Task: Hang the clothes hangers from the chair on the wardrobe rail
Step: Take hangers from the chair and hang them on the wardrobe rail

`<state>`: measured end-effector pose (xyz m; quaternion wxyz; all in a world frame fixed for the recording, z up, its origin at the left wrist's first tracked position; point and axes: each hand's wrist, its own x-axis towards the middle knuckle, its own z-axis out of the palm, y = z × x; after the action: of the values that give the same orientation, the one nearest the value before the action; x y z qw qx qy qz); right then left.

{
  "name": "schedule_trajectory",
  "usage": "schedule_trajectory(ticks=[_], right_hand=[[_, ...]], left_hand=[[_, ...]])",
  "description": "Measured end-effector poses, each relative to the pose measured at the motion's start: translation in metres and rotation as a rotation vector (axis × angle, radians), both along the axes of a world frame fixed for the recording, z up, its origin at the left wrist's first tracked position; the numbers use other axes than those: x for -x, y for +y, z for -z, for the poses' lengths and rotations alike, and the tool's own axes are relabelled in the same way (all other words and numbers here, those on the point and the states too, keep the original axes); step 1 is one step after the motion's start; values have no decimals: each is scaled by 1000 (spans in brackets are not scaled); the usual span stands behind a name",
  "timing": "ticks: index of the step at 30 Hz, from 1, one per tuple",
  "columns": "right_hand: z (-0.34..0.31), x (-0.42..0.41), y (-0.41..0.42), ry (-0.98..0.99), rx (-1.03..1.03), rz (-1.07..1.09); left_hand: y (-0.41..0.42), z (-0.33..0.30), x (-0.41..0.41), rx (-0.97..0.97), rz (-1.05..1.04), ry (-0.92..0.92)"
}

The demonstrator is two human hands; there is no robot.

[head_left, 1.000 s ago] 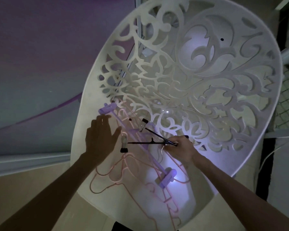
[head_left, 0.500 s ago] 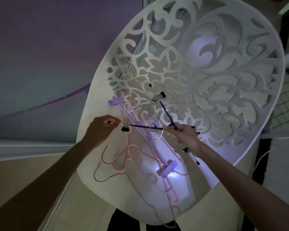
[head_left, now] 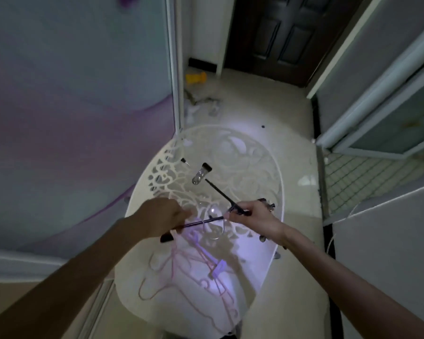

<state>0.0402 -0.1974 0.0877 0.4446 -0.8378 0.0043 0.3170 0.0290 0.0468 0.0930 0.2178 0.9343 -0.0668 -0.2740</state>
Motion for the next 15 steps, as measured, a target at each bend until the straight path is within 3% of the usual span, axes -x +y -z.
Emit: schedule_trajectory(ticks=[3, 6, 9, 15], right_hand=[[-51, 2, -6, -35, -24, -43], [-96, 1, -8, -46, 8, -90], [-131, 4, -8, -75, -68, -74], [-188, 27, -1, -30, -378, -7]], left_hand=[[-10, -40, 14, 315, -81, 221], [-13, -73, 28, 381, -52, 86], [-9, -109, 48, 270, -34, -92], [17, -158, 125, -161, -125, -375]])
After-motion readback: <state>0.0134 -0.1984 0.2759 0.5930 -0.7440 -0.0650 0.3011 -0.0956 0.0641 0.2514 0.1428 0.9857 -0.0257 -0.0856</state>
